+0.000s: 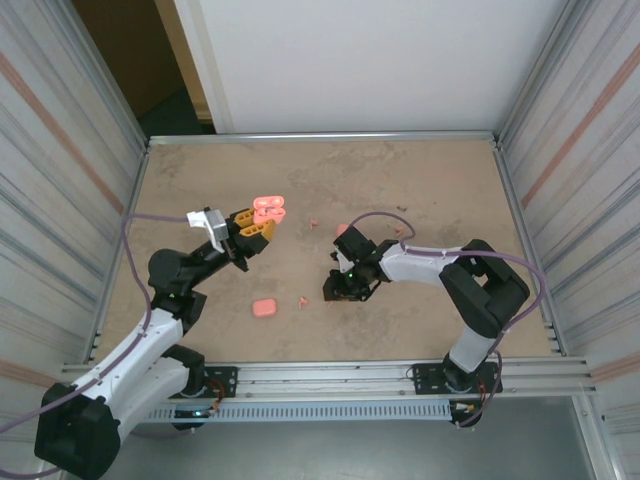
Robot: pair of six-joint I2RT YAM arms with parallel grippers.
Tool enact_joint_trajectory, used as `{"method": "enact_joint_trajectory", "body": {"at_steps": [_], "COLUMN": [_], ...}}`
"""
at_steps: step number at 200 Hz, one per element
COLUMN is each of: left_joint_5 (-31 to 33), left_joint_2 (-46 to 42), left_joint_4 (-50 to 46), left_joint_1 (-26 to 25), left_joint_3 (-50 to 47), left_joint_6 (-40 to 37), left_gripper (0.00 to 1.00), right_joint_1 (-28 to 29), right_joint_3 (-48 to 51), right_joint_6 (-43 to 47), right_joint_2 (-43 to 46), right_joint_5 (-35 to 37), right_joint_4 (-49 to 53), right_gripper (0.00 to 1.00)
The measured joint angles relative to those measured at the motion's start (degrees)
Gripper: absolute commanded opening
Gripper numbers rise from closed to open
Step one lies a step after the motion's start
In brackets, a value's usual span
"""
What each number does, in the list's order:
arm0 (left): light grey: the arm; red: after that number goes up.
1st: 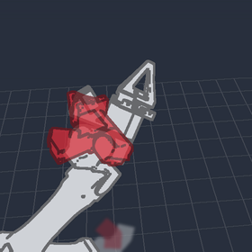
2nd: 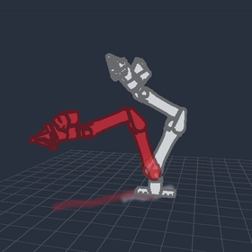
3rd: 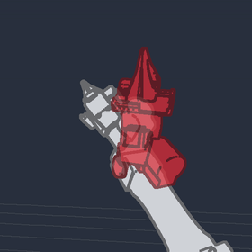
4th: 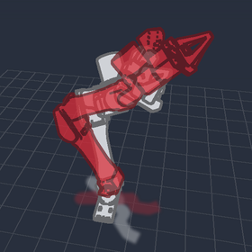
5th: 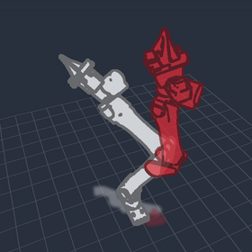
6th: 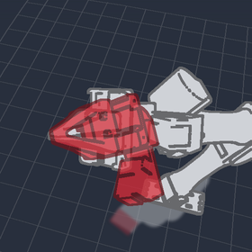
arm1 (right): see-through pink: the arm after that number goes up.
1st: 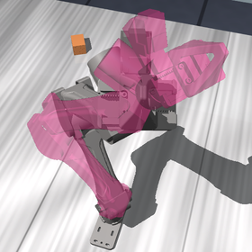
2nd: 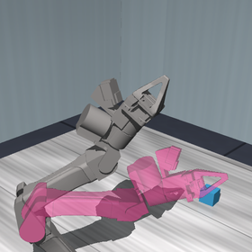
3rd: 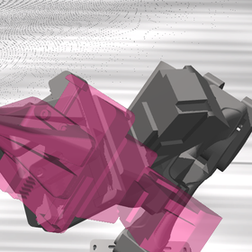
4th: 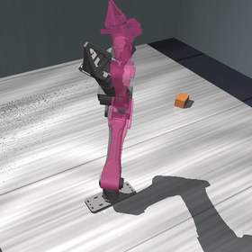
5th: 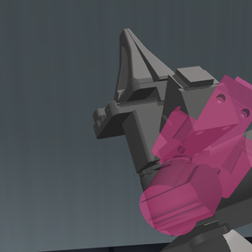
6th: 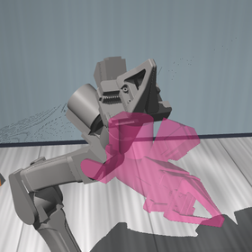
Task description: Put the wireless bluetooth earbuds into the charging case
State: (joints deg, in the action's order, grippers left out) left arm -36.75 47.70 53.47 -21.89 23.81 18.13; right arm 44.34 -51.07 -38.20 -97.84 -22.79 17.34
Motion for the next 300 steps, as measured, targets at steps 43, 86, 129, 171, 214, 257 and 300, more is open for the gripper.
{"method": "enact_joint_trajectory", "body": {"at_steps": [43, 86, 129, 171, 214, 257, 300], "left_joint_5": [0.0, 0.0, 0.0, 0.0, 0.0, -0.1, -0.1], "left_joint_2": [-0.4, -0.4, -0.4, -0.3, 0.8, 2.2, 2.8], "left_joint_4": [-0.6, -1.0, -1.0, -1.0, -0.3, 0.9, 1.0], "left_joint_1": [0.0, 0.0, 0.0, 0.0, 0.0, -0.4, -0.4], "left_joint_3": [0.0, 0.0, 0.0, 0.0, 0.0, 0.0, 0.0], "left_joint_6": [-0.2, -0.3, -0.3, -0.3, -0.2, 0.1, 0.1], "left_gripper": [0.00, 0.00, 0.00, 0.00, 0.00, 0.00, 0.00], "right_joint_1": [0.2, 0.4, 0.8, 0.8, 0.3, -0.6, -0.6], "right_joint_3": [-0.5, -0.5, -0.5, -0.5, -2.0, -4.4, -8.3], "right_joint_6": [-0.2, 0.2, 3.3, 9.4, 16.8, 22.6, 26.9], "right_joint_2": [-0.6, -0.4, 2.9, 10.7, 19.7, 26.8, 30.0], "right_joint_5": [0.4, 1.3, 4.2, 7.2, 10.0, 11.5, 12.5], "right_joint_4": [0.3, 0.2, 1.0, 2.6, 5.4, 6.0, 6.3], "right_gripper": [0.23, 0.19, 0.18, 0.17, 0.17, 0.16, 0.16]}}
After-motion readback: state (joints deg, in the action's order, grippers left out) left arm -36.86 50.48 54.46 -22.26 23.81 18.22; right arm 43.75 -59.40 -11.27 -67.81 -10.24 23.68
